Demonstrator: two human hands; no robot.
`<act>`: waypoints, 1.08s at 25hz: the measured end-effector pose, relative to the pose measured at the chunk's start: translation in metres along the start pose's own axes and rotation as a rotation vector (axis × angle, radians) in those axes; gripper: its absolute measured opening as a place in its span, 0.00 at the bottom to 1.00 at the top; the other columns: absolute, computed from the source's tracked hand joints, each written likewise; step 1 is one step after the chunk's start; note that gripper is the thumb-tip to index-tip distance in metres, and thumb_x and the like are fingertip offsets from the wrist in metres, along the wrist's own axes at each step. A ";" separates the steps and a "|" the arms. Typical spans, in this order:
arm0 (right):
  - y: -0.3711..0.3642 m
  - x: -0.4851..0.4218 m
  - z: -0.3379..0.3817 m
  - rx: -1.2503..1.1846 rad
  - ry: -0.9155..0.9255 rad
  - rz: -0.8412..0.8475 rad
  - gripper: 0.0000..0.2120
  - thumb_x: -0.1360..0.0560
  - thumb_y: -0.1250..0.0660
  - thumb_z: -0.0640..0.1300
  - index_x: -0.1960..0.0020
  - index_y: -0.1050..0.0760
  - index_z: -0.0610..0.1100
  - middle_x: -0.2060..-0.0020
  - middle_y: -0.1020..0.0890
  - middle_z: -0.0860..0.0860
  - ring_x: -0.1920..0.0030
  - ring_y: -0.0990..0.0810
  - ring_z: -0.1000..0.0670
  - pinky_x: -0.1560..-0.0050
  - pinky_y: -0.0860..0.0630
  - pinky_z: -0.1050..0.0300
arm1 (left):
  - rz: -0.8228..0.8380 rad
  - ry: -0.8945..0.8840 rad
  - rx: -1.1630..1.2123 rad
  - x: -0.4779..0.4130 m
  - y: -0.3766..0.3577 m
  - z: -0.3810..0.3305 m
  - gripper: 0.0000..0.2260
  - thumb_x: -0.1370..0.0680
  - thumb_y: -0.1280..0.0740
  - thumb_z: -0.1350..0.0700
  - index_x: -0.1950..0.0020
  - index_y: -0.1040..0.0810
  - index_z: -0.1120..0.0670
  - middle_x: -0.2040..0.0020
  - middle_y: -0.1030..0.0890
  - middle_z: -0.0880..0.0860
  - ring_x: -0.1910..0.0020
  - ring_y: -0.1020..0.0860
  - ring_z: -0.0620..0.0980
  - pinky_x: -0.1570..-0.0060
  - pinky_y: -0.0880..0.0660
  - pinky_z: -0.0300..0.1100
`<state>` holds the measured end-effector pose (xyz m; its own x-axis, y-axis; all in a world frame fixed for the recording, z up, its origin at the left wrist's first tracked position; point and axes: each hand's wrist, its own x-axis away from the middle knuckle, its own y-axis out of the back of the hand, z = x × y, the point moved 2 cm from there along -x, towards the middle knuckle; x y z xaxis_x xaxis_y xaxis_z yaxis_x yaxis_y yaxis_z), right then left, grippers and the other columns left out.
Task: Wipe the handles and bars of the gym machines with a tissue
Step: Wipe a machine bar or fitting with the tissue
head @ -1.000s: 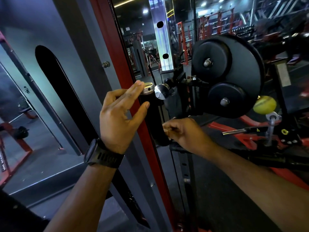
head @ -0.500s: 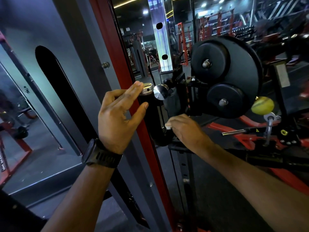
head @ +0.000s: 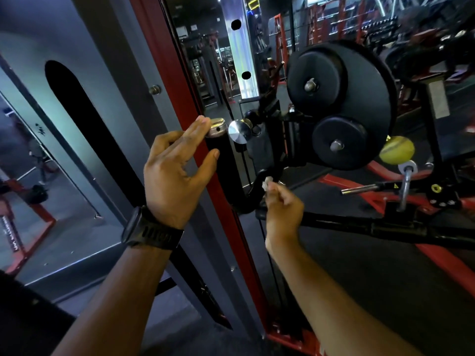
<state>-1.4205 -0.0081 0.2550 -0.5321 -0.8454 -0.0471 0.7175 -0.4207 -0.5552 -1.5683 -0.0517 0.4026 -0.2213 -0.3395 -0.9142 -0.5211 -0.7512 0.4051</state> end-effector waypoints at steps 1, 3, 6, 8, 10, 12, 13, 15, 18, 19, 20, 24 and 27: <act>0.002 -0.003 0.000 0.026 0.017 -0.036 0.07 0.21 0.33 0.37 0.48 0.18 0.44 0.54 0.15 0.53 0.49 0.16 0.55 0.45 0.21 0.61 | 0.009 -0.007 0.014 0.001 -0.001 0.000 0.21 0.23 0.28 0.53 0.31 0.24 0.52 0.35 0.26 0.42 0.43 0.27 0.44 0.42 0.34 0.23; 0.005 0.003 -0.001 0.048 0.018 -0.029 0.07 0.23 0.31 0.36 0.52 0.18 0.47 0.55 0.15 0.52 0.50 0.16 0.54 0.48 0.21 0.62 | 0.006 -0.032 0.040 0.002 -0.001 0.002 0.20 0.23 0.28 0.54 0.31 0.24 0.53 0.35 0.25 0.43 0.44 0.26 0.45 0.42 0.33 0.24; 0.006 0.020 -0.007 -0.078 -0.100 -0.007 0.07 0.24 0.30 0.34 0.51 0.20 0.46 0.55 0.15 0.49 0.50 0.16 0.52 0.51 0.21 0.63 | 0.014 -0.056 0.080 -0.001 0.000 0.007 0.20 0.23 0.29 0.53 0.32 0.23 0.53 0.35 0.25 0.44 0.45 0.26 0.47 0.43 0.33 0.25; 0.004 0.026 -0.007 -0.148 -0.174 -0.051 0.07 0.23 0.31 0.35 0.49 0.20 0.45 0.54 0.15 0.47 0.51 0.16 0.50 0.54 0.22 0.65 | 0.015 -0.076 0.099 -0.002 -0.002 0.009 0.20 0.23 0.29 0.53 0.32 0.24 0.53 0.35 0.25 0.43 0.45 0.25 0.49 0.43 0.33 0.26; -0.001 0.038 -0.009 -0.214 -0.280 -0.066 0.07 0.21 0.32 0.36 0.45 0.20 0.43 0.51 0.15 0.46 0.50 0.15 0.52 0.58 0.22 0.67 | 0.008 -0.115 0.122 -0.001 -0.003 0.012 0.20 0.23 0.29 0.53 0.31 0.24 0.53 0.35 0.26 0.42 0.45 0.24 0.50 0.43 0.29 0.31; -0.005 0.052 -0.010 -0.259 -0.356 -0.073 0.09 0.20 0.34 0.35 0.42 0.20 0.40 0.51 0.14 0.47 0.49 0.15 0.50 0.61 0.22 0.68 | -0.005 -0.149 0.154 -0.002 -0.005 0.015 0.20 0.23 0.29 0.53 0.32 0.24 0.53 0.35 0.26 0.42 0.45 0.23 0.51 0.44 0.26 0.37; -0.004 0.056 -0.012 -0.235 -0.349 -0.092 0.08 0.20 0.34 0.35 0.43 0.19 0.40 0.52 0.14 0.48 0.47 0.16 0.50 0.60 0.23 0.68 | -0.003 -0.156 0.172 -0.003 -0.006 0.017 0.20 0.23 0.29 0.53 0.32 0.24 0.53 0.35 0.26 0.42 0.45 0.23 0.51 0.44 0.26 0.37; -0.005 0.066 -0.012 -0.220 -0.344 -0.133 0.07 0.21 0.33 0.37 0.45 0.18 0.43 0.53 0.14 0.50 0.49 0.17 0.53 0.60 0.25 0.69 | 0.014 -0.168 0.188 -0.004 -0.007 0.021 0.20 0.23 0.28 0.53 0.32 0.24 0.54 0.35 0.25 0.43 0.45 0.23 0.52 0.43 0.27 0.37; -0.014 0.078 -0.012 -0.279 -0.282 -0.183 0.06 0.22 0.32 0.38 0.46 0.18 0.42 0.56 0.14 0.51 0.52 0.15 0.53 0.61 0.23 0.69 | 0.014 -0.175 0.192 -0.005 -0.010 0.025 0.20 0.23 0.29 0.53 0.31 0.24 0.54 0.35 0.24 0.45 0.44 0.23 0.53 0.42 0.27 0.36; -0.016 0.083 -0.013 -0.232 -0.187 -0.203 0.06 0.22 0.31 0.37 0.46 0.18 0.42 0.57 0.14 0.51 0.52 0.15 0.52 0.59 0.22 0.68 | 0.018 -0.175 0.207 -0.004 -0.010 0.025 0.20 0.23 0.29 0.53 0.31 0.23 0.54 0.35 0.24 0.44 0.44 0.24 0.53 0.42 0.28 0.35; -0.016 0.087 -0.014 -0.152 -0.042 -0.227 0.06 0.23 0.31 0.36 0.47 0.19 0.42 0.57 0.14 0.50 0.52 0.15 0.51 0.56 0.21 0.66 | 0.020 -0.181 0.228 -0.005 -0.011 0.025 0.20 0.23 0.29 0.52 0.32 0.23 0.55 0.35 0.25 0.44 0.44 0.24 0.53 0.42 0.28 0.35; -0.008 0.093 -0.014 0.305 0.727 -0.070 0.10 0.25 0.30 0.28 0.46 0.20 0.37 0.48 0.19 0.46 0.49 0.18 0.50 0.49 0.20 0.57 | -0.007 -0.210 0.279 -0.007 -0.012 0.028 0.20 0.24 0.28 0.54 0.33 0.22 0.56 0.36 0.24 0.44 0.45 0.23 0.55 0.44 0.23 0.44; -0.012 0.091 -0.013 0.524 0.997 0.045 0.11 0.25 0.28 0.31 0.43 0.19 0.38 0.46 0.21 0.48 0.47 0.19 0.47 0.46 0.21 0.56 | -0.037 -0.236 0.326 -0.009 -0.015 0.030 0.20 0.24 0.28 0.55 0.33 0.22 0.57 0.37 0.23 0.46 0.46 0.22 0.57 0.47 0.22 0.46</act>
<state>-1.4833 -0.0759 0.2463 -0.4544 -0.3212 -0.8309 0.7202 -0.6814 -0.1304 -1.5827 -0.0204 0.4045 -0.3610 -0.1485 -0.9207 -0.7577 -0.5289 0.3824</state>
